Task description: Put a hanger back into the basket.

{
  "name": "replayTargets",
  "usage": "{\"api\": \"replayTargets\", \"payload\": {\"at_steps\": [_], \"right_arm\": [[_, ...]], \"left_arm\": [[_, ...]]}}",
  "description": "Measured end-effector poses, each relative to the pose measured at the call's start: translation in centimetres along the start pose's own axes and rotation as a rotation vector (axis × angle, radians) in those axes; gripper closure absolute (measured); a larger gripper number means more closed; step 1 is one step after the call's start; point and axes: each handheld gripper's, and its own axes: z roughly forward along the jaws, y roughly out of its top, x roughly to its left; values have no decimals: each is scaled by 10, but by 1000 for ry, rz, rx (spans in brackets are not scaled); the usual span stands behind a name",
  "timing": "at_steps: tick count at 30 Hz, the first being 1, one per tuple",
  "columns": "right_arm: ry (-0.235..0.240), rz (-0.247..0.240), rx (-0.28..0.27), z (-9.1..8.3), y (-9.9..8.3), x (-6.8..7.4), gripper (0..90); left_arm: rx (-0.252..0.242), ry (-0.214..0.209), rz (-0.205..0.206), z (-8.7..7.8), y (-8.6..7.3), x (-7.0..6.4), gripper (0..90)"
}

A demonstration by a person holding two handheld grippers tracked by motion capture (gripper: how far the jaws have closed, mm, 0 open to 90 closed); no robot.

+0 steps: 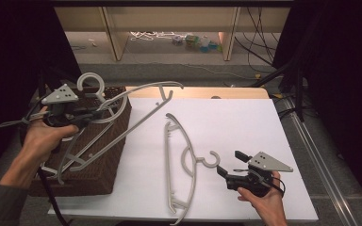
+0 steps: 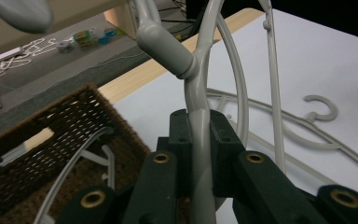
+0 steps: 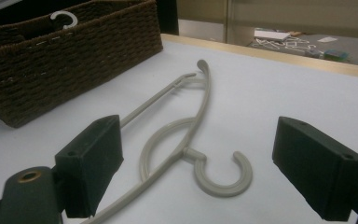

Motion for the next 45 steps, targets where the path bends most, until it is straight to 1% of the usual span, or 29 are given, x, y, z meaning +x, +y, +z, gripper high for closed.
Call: {"api": "replayTargets", "payload": {"at_steps": [2, 3, 4, 6, 7, 8, 9, 10, 11, 13, 14, 15, 16, 17, 18, 19, 20, 22, 26, 27, 31, 32, 35, 37, 38, 39, 40, 42, 45], "right_arm": [[-2, 6, 7, 0, 0, 0, 169], [-5, -1, 1, 0, 0, 0, 169], [-4, -1, 10, 0, 0, 0, 169], [-3, 0, 5, 1, -1, 0, 169], [0, -1, 3, 0, -1, 0, 169], [0, -2, 4, 0, -1, 0, 169], [-2, -1, 2, 1, -1, 0, 169], [-7, -2, 16, 0, 0, -1, 169], [-10, -4, 18, -1, 0, 0, 169], [-11, -8, 19, 0, 0, 0, 169], [-10, -7, 20, 0, -1, 0, 169], [-13, -6, 12, 0, -1, 0, 169], [-13, -11, 38, -2, 0, -1, 169], [9, 4, 12, 1, -1, 0, 169], [4, 4, 15, 1, -1, 0, 169], [2, -2, 12, 2, -2, 0, 169], [-8, -7, 26, 1, -2, 0, 169], [-2, -4, 27, 1, -2, 0, 169], [-1, -7, 35, 1, -2, 0, 169], [-1, -7, 34, 1, -2, 0, 169], [9, 1, 27, 2, -3, -1, 169], [10, 11, 27, 2, -2, 0, 169], [11, 10, 26, 2, -3, 0, 169], [13, 11, 26, 2, -2, 0, 169], [11, 9, 30, 3, -2, 0, 169], [12, 1, 19, 4, -3, -1, 169], [13, 1, 22, 4, -3, -1, 169], [14, 3, 26, 4, -3, 0, 170], [16, 6, 23, 4, -4, -1, 170]], "left_arm": [[-6, 20, -14, -2, -2, 8, 818], [-18, 27, -31, -1, -3, 11, 819], [6, 41, -17, -3, -4, 17, 819], [19, 58, -22, -5, -6, 24, 819], [51, 82, 20, -9, -7, 31, 819], [51, 96, 16, -11, -8, 35, 819], [38, 112, -1, -11, -10, 39, 819], [32, 119, -19, -11, -12, 42, 819], [30, 144, -16, -12, -13, 46, 819], [41, 164, -12, -13, -18, 55, 819], [38, 167, -36, -12, -20, 58, 819], [47, 176, -38, -13, -23, 63, 819], [42, 191, -47, -12, -25, 66, 819], [38, 194, -45, -12, -28, 69, 819], [55, 200, -33, -13, -30, 73, 819], [40, 210, -56, -12, -32, 75, 819], [49, 220, -52, -13, -34, 78, 819], [41, 243, -56, -13, -37, 82, 819], [25, 260, -61, -12, -45, 91, 819], [25, 266, -71, -12, -47, 93, 819], [49, 272, -76, -9, -56, 98, 819], [55, 274, -81, -8, -58, 98, 819], [55, 278, -90, -7, -63, 100, 819], [57, 284, -88, -7, -67, 101, 818], [58, 291, -76, -7, -68, 102, 819], [61, 296, -73, -7, -70, 103, 818], [60, 302, -86, -6, -72, 103, 818], [70, 308, -79, -5, -76, 105, 819], [79, 312, -85, -5, -81, 106, 818]]}}
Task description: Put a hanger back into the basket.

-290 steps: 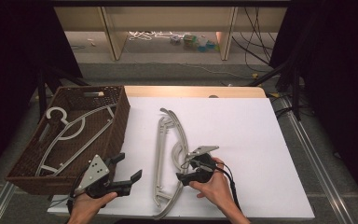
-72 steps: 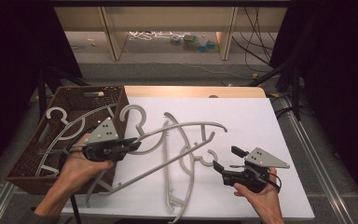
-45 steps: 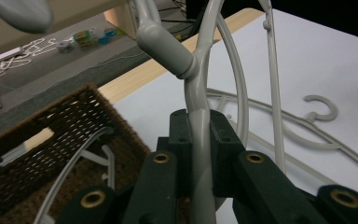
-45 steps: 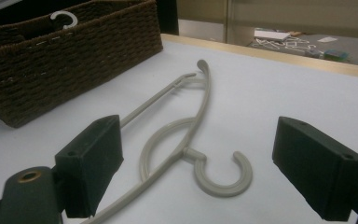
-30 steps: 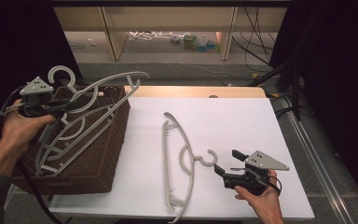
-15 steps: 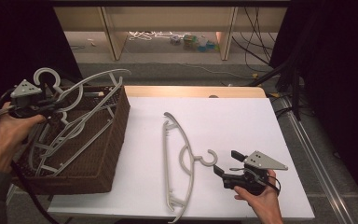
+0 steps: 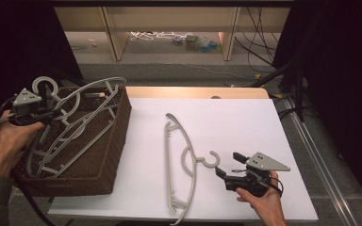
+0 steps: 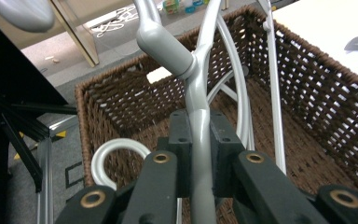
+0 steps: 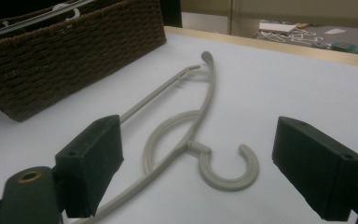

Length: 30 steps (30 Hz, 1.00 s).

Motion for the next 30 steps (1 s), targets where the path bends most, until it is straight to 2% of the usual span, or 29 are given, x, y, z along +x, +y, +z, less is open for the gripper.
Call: {"api": "replayTargets", "payload": {"at_steps": [11, 13, 16, 23, 28, 30], "right_arm": [[1, -3, 16, 0, 0, -1, 170], [-8, -8, 26, 0, 0, -1, 170], [2, 0, 12, 1, -1, -1, 170], [0, 2, 27, 1, -1, -1, 170], [1, -1, 16, 2, -2, -2, 170], [-8, -7, 33, 0, -1, -2, 170]], "left_arm": [[19, 2, -28, 3, -15, 2, 818], [45, -2, -4, 2, -16, 4, 818], [57, 4, -7, 4, -19, 6, 818], [81, 11, -32, 8, -27, 9, 818], [99, 3, -15, 12, -27, 6, 818], [104, -1, -18, 14, -26, 5, 818]]}}
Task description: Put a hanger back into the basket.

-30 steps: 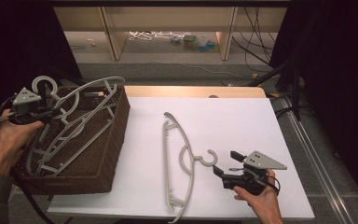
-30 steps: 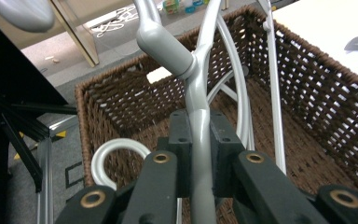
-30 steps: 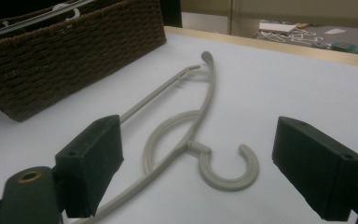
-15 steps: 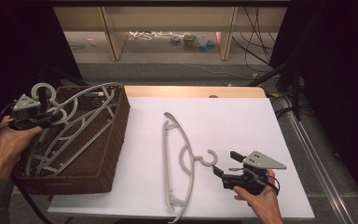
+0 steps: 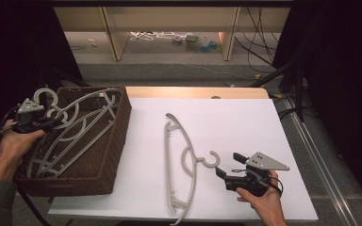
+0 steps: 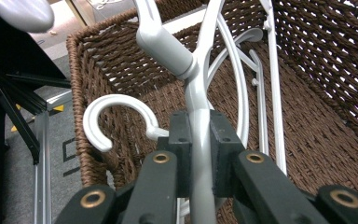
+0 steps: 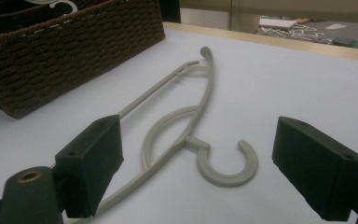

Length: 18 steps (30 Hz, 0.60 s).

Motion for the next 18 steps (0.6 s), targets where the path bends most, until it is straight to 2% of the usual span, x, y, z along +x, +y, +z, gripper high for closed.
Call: {"api": "replayTargets", "payload": {"at_steps": [1, 4, 7, 8, 14, 18], "right_arm": [[8, 6, -16, 2, 0, 0, 169], [11, 8, -12, 2, -1, 1, 170], [11, 8, -12, 2, -1, 1, 170], [11, 8, -12, 2, -1, 1, 170], [8, 11, -13, 2, -1, 0, 170], [6, 10, -12, 2, -1, 0, 169]], "left_arm": [[8, 0, 1, 1, 0, 0, 818], [13, -3, -6, 3, -1, 0, 818], [34, 23, 20, 6, -3, -2, 818], [38, 14, 19, 7, -3, -2, 818], [57, 22, 22, 15, -6, -2, 818], [75, 18, 39, 22, -8, -8, 817]]}}
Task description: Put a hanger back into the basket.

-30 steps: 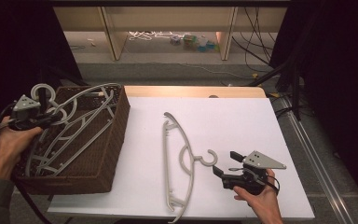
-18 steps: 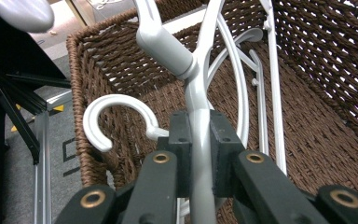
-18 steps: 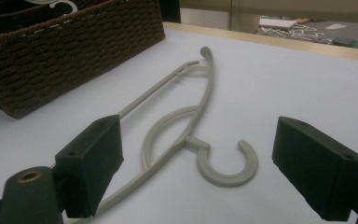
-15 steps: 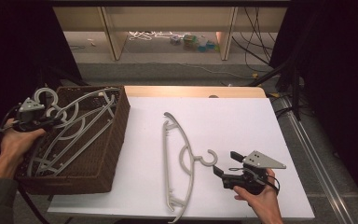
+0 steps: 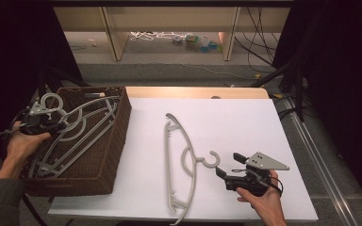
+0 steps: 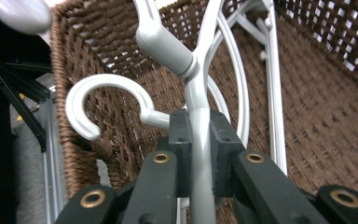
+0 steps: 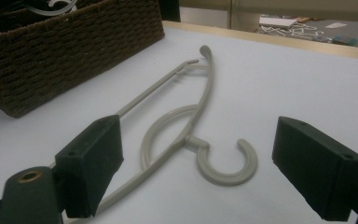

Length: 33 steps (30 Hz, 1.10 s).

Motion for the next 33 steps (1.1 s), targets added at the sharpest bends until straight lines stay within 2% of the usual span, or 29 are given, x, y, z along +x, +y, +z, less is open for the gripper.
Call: {"api": "replayTargets", "payload": {"at_steps": [3, 7, 9, 12, 15, 17, 19, 20, 21, 22, 24, 26, 29, 30, 33], "right_arm": [[1, 0, -1, 0, 0, 0, 170], [-1, 1, 1, -1, 0, 0, 170], [-1, 6, 8, -1, 0, 0, 169], [-1, 2, 3, 0, 0, 0, 170], [0, 3, 10, 0, 0, 0, 170], [1, 5, 13, 0, 0, 0, 170], [1, 4, 11, 0, 0, 0, 170], [1, 5, 15, -1, 0, 0, 170], [-3, 1, 14, 0, 0, 0, 169], [-3, 3, 9, 0, -1, 0, 170], [0, -4, 14, 0, 0, 0, 170], [1, 3, 13, -1, 0, 0, 169], [-3, 3, 9, 0, -1, 0, 169], [-13, -4, 24, -1, 0, 0, 169], [-7, 1, 7, 0, -1, 0, 170]], "left_arm": [[15, -10, -7, 7, -1, -2, 817], [22, -13, -43, 13, -7, -3, 817], [38, -19, -39, 16, -10, -2, 815], [35, -15, -59, 20, -14, -4, 813], [64, -14, -62, 23, -15, -4, 807], [77, 11, -81, 23, -15, -2, 764], [52, 41, -101, 20, -15, -1, 699], [55, 67, -113, 17, -14, 0, 654], [53, 92, -118, 15, -14, 0, 618], [53, 98, -113, 14, -14, -1, 602], [43, 104, -113, 10, -13, -6, 542], [20, 102, -138, 6, -10, -12, 445], [-50, 84, -189, -5, -6, -20, 386], [-74, 75, -204, -10, -4, -22, 369], [-160, 42, -244, -25, 2, -32, 329]]}}
